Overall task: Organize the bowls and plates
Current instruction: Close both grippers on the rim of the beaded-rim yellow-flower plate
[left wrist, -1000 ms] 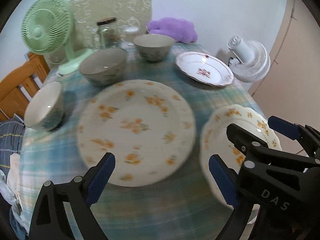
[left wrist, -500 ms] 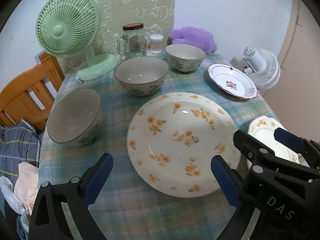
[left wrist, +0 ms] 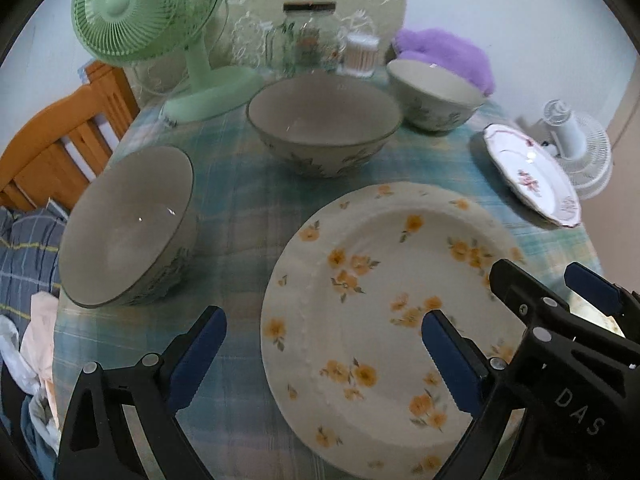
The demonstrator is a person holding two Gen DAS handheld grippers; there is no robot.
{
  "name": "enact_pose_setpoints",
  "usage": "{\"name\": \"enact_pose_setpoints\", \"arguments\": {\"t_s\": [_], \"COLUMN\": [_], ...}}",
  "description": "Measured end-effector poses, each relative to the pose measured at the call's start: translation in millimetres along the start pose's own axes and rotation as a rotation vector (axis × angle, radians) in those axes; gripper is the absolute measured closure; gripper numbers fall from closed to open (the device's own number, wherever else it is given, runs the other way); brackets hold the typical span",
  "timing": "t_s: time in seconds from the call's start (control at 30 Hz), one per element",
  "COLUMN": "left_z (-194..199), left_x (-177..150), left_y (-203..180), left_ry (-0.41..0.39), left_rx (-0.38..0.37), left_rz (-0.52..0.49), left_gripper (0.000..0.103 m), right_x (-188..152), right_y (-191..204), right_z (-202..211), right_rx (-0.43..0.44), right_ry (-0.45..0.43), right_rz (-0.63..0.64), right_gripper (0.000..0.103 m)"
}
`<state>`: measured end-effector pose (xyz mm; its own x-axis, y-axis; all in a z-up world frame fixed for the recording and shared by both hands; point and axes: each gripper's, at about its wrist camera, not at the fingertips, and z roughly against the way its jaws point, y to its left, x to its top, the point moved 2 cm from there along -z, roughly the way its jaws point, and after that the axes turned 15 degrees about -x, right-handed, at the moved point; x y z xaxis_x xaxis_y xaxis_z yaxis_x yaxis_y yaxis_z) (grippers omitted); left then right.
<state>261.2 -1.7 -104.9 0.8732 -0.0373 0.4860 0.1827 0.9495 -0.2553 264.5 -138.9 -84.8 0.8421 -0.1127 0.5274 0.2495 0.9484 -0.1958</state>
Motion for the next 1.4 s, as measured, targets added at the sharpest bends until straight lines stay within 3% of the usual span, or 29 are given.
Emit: {"name": "enact_pose_setpoints", "arguments": {"t_s": [0.43,0.57,0.93,1.13,1.4], "left_z": [-26.4,-27.4,-4.9,7.4,7.3], "left_x": [-0.9,-1.7,-21.8,-32.6,-29.8], "left_y": [3.0,-1.0,18.3,28.9,32.7], "left_ry": [0.056,0.070,0.101,0.112,0.107], "left_rx": [0.047,0.012,0.028,0.008,-0.005], "left_rz": [0.005,-0.008,-0.017,-0.032,-0.006], "left_gripper": [0.006,0.013,0.015,0.015,0.018], "right_x": [0.2,-2.4,-27.6,-45.4,-43.8], "right_y": [9.4,10.3,25.2,31.7,26.4], "right_z": [-53.5,-52.1,-30.2,-16.0,-23.0], "right_rx": [0.047,0.043,0.069,0.090,0.110], "right_ry": [0.092,0.088,0.125,0.134,0.143], "right_rz": [0.055,0.066,0.085,0.105,0.111], "right_gripper": [0.020,0.021,0.023,0.030,0.042]}}
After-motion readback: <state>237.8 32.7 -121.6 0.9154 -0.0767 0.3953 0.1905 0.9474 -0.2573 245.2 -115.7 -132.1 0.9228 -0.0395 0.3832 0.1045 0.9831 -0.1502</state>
